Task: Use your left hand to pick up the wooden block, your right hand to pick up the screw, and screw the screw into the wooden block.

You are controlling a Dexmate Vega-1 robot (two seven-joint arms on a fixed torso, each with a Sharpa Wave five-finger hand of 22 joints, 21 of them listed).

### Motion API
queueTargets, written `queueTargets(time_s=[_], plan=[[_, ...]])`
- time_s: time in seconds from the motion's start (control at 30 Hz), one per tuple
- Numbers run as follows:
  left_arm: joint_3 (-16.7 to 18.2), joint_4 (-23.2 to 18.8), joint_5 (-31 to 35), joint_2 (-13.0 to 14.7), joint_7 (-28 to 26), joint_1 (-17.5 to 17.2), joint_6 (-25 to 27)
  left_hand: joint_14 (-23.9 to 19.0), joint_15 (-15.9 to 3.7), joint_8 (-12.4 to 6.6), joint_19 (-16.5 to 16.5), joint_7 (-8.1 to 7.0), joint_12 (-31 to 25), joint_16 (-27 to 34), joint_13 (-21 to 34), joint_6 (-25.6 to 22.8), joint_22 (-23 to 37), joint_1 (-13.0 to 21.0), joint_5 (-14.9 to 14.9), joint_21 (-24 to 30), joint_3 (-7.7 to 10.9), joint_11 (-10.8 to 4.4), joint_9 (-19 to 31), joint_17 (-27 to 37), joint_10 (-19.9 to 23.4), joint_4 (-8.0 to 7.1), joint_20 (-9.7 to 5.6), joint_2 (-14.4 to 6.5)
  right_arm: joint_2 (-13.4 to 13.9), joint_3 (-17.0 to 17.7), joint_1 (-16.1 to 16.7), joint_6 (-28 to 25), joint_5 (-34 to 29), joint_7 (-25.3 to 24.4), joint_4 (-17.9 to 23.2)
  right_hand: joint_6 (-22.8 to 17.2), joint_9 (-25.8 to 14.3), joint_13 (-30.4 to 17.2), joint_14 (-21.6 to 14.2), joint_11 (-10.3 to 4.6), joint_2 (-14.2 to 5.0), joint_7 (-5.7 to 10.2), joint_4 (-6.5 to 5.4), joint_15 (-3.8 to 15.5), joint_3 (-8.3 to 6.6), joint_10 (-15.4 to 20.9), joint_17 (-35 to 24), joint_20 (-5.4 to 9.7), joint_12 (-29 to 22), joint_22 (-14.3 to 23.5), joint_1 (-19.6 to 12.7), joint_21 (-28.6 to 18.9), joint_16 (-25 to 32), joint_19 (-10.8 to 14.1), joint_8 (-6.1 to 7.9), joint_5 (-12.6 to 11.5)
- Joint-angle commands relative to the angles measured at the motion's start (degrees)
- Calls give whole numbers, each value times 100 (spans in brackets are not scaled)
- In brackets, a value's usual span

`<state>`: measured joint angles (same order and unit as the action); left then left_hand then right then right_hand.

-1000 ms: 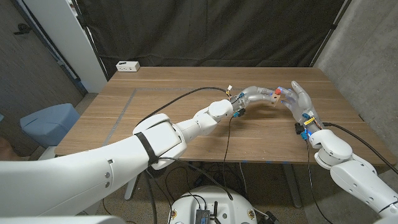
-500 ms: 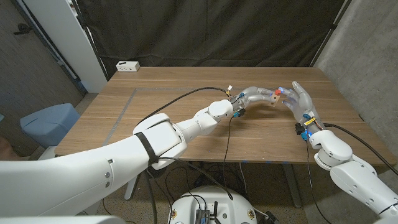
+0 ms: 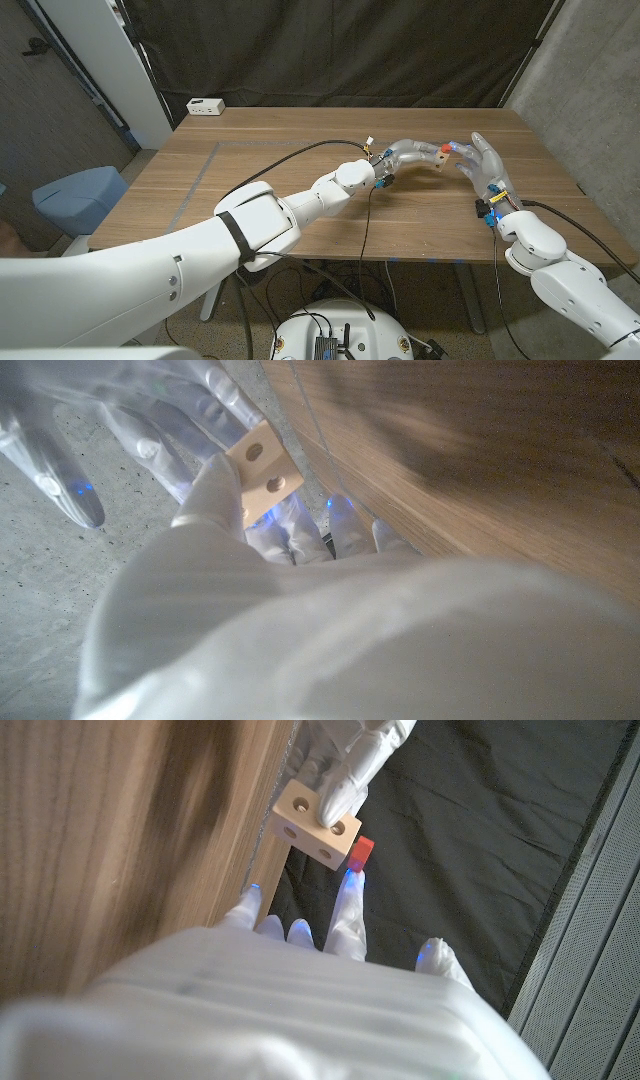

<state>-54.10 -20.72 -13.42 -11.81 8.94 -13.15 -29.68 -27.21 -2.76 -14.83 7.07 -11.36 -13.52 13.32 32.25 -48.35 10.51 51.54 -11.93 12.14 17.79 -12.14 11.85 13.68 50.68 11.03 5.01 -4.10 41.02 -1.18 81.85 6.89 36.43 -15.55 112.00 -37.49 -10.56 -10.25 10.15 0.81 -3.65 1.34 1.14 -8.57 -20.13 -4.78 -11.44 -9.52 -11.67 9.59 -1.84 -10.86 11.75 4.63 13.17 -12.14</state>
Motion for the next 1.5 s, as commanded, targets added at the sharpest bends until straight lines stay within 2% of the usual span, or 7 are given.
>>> queueTargets(time_s=[0.03,0.53,0.97,1.5], plan=[[5,-2,-1,15,0,-15,-97,-30,-546,-85,32,164,-86,9,28,-452,19,-104,-48,2,236,-14,20,23,64,-236,-15,-201,-24,7,56,-20,-15,-39,37,-68,-5,-12,80,12,-24,-7,8,40,-32,46,-12,9,-28,16,-56,-53,49,43,27,-34],[27,-3,0,5,45,-44,-156,-27,-547,-83,36,161,-89,9,28,-445,19,-97,-47,2,235,-14,20,24,71,-232,-16,-201,-63,128,278,44,-101,-140,186,-237,-5,-11,22,11,-28,-49,11,44,-35,162,-6,4,-37,15,-68,-52,56,86,40,-37],[28,0,-14,-9,65,-26,-59,-34,-536,-87,36,166,-86,9,25,-452,19,-104,-47,2,235,-13,20,24,68,-238,-14,-203,-72,227,386,-36,-104,-145,288,-413,-4,-10,-33,-50,-26,-93,14,52,-37,273,-1,11,-46,15,-77,-48,63,118,59,-38],[0,-1,-5,-21,53,-24,-57,-26,-545,-84,35,176,-82,3,25,-444,19,-105,-49,1,245,-14,20,24,59,-243,-4,-217,-78,303,463,45,-57,60,258,-987,-2,-8,-125,-67,-39,-180,11,73,-42,547,6,8,-63,14,-86,-32,64,155,166,-43]])
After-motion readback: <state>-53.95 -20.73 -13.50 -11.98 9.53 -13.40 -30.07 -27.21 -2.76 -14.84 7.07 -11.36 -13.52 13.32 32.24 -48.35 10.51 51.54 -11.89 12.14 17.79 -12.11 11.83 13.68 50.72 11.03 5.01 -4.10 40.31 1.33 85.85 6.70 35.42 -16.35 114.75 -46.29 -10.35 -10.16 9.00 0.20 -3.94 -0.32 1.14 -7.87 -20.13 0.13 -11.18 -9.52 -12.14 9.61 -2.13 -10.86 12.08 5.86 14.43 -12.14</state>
